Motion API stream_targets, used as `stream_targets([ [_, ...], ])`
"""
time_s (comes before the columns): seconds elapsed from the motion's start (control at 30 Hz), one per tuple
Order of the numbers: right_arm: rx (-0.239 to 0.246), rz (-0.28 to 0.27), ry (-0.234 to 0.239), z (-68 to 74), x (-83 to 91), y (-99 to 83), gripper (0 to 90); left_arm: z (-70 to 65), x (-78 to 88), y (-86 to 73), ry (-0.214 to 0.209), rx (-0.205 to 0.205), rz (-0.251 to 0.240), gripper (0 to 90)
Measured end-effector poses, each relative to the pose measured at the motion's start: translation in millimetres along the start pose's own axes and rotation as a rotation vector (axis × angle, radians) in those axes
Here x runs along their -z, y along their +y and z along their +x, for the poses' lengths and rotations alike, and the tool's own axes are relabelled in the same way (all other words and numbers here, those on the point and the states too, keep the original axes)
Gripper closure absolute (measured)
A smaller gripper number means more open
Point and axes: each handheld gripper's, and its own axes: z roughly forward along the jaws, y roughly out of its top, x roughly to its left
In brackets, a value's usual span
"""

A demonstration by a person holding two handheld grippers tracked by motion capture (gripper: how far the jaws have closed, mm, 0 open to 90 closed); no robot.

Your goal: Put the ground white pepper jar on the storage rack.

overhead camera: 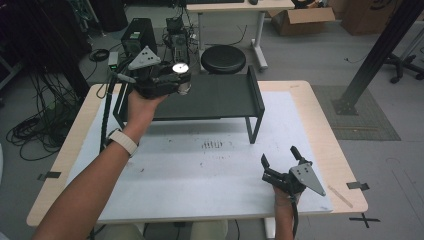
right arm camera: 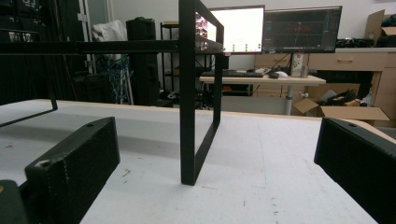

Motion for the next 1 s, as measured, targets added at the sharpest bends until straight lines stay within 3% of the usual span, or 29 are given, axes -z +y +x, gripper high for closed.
stream_targets([
  [0.43,-0.002,-0.003,0.0,-0.2,0.2,0.0,0.0,10.9,-33.7,-15.1,0.035,0.013,0.089,49.1],
  [1.0,-0.009,-0.006,0.001,-0.7,0.6,-0.1,0.0,14.0,-57.9,-26.6,0.045,0.026,0.147,49.1],
])
